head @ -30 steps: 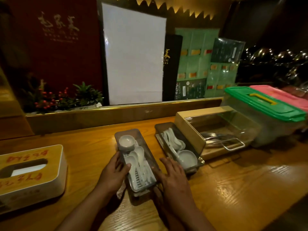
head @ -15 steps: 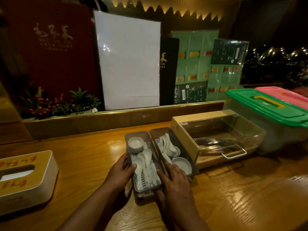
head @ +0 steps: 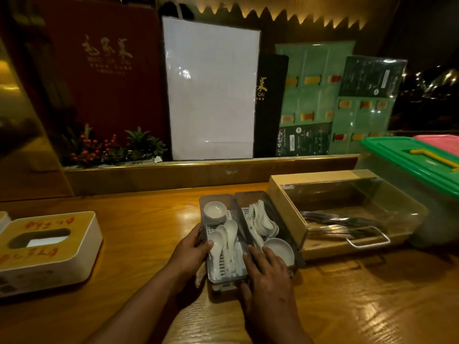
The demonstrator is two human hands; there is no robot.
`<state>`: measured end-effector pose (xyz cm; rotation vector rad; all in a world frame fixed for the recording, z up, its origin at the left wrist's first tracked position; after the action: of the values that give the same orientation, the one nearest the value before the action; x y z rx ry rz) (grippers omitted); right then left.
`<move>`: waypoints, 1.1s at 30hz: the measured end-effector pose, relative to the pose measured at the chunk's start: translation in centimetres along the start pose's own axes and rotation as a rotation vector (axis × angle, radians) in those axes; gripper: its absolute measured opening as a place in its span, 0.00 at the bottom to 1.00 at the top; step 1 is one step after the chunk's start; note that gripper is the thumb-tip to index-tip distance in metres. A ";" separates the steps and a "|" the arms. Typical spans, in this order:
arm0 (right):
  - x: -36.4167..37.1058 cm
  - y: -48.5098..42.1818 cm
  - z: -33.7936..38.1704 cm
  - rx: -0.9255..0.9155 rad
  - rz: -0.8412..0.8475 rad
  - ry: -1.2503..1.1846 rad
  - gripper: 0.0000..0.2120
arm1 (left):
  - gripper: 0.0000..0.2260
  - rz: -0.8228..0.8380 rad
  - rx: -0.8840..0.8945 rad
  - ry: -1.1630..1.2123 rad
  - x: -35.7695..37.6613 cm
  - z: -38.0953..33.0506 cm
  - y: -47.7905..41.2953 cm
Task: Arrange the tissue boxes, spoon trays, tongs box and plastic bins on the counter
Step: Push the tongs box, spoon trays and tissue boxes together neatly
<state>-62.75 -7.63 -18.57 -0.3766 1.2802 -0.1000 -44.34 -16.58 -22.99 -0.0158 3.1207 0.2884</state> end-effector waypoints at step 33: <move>8.8 -8.1 30.6 -0.223 0.257 -0.418 0.35 | 0.26 -0.667 0.202 -0.878 -35.3 -4.4 13.9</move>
<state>-30.09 -10.98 -16.76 -0.3960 0.9161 0.3275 -9.25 -3.39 -15.79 -0.6945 2.1019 -0.0414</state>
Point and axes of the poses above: each hand's wrist, its own y-axis away from the middle knuckle, its own x-axis out of the palm, z = x × y, the point moved 5 cm from there along -y, towards the middle knuckle, and after that the axes turned 7 degrees about -y, right-handed, at the moved point
